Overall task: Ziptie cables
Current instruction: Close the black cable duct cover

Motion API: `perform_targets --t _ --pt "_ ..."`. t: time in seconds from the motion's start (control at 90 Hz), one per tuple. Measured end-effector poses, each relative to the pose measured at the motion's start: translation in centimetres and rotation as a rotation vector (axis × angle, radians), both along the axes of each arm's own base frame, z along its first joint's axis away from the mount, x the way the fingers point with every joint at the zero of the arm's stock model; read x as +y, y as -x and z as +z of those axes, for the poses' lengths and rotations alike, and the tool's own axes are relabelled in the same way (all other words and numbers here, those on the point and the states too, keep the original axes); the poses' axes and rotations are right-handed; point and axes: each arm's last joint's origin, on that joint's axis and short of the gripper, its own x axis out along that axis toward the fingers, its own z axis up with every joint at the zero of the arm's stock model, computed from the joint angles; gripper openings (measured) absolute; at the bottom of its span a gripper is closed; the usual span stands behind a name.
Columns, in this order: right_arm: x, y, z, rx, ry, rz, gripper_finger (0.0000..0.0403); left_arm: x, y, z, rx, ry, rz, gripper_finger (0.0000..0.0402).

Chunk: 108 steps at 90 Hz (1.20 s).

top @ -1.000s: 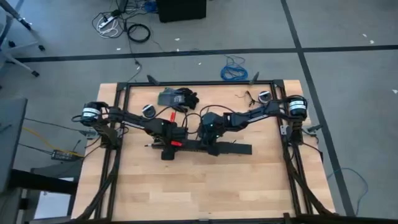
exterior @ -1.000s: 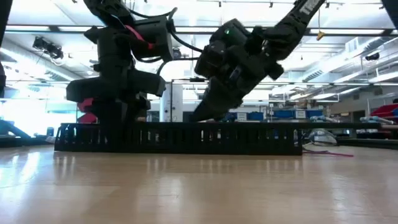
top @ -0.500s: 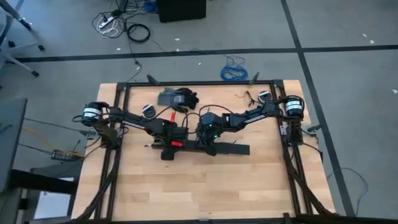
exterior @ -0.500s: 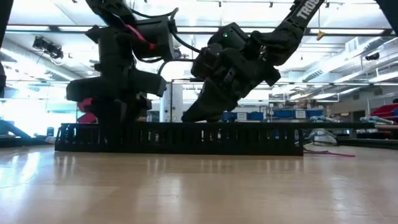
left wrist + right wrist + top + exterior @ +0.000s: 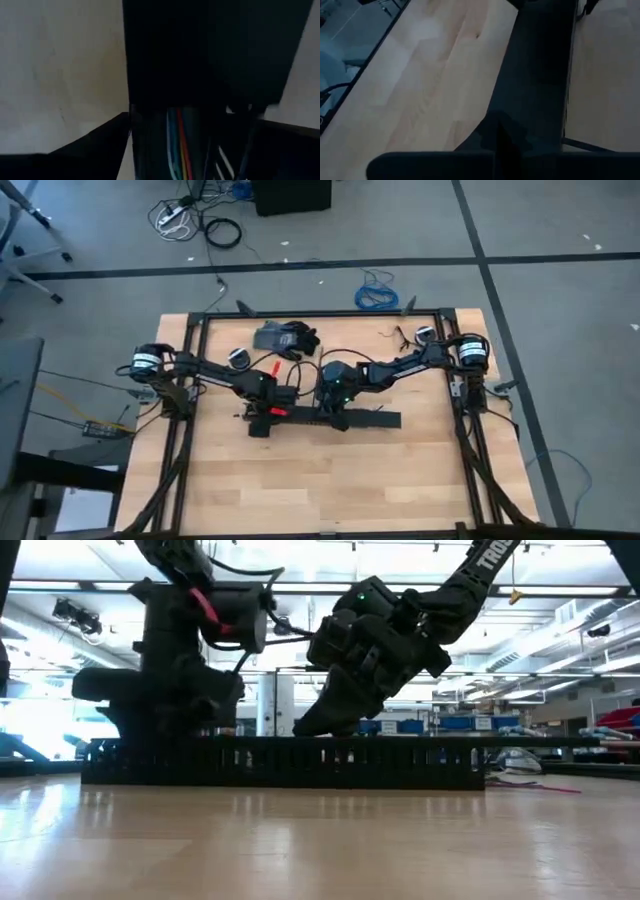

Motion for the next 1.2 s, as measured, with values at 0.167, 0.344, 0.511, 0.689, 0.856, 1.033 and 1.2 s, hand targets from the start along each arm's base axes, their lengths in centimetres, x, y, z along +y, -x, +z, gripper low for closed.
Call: perform_targets --t 0.167,0.344,0.511,0.689,0.856,1.033,1.2 --pt "0.0 0.1 -0.1 0.009 -0.003 0.004 0.0 0.0 0.4 -0.2 0.032 -0.002 0.0 0.0298" --pt "0.0 0.1 0.0 0.004 0.001 0.008 0.0 0.0 0.8 -0.9 0.017 -0.001 0.0 0.0286" --pt "0.0 0.2 0.6 -0.011 0.012 0.009 0.0 0.0 0.8 -1.0 0.004 -0.002 0.002 0.0267" --pt "0.0 0.4 1.1 -0.027 0.049 -0.002 0.0 0.0 0.7 -1.1 -0.004 -0.004 0.002 0.0257" --pt "-0.3 0.3 2.4 -0.094 0.076 -0.007 0.0 0.0 0.6 -1.1 -0.008 -0.005 0.003 0.0255" --pt "-0.4 0.6 4.4 -0.158 0.085 -0.009 0.0 0.0 0.6 -1.1 -0.009 -0.006 0.011 0.0255" --pt "-0.3 1.3 4.0 -0.053 0.073 -0.012 0.0 0.0 0.6 -1.1 -0.013 -0.007 0.013 0.0255"
